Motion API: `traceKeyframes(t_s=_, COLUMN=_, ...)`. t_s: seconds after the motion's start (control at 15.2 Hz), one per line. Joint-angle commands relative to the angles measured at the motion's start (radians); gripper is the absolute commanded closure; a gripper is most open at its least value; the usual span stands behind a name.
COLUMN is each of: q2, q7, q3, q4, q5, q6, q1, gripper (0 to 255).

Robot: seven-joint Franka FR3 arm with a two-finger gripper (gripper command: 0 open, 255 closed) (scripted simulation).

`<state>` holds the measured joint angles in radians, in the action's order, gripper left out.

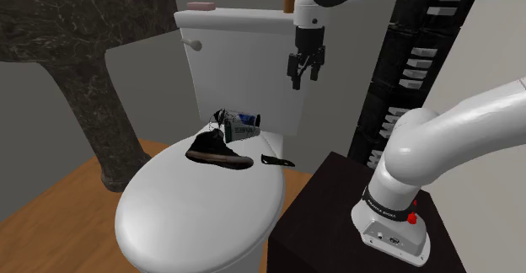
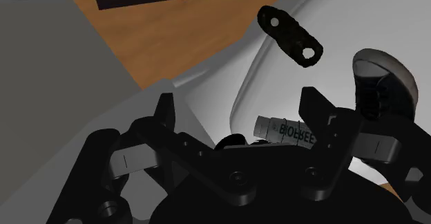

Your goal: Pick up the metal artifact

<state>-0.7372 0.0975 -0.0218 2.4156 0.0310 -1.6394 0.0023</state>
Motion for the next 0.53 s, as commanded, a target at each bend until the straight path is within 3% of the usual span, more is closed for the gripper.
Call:
traceKeyframes(t_s=0.0, q2=0.0, q7=0.0, q3=0.0, q4=0.0, q5=0.0, q6=0.0, q1=0.0, gripper=0)
traceKeyframes(t_s=0.46, q2=-0.046, q7=-0.131, q3=0.05, q4=0.25, q5=-0.027, q6=-0.285, q1=0.08, gripper=0)
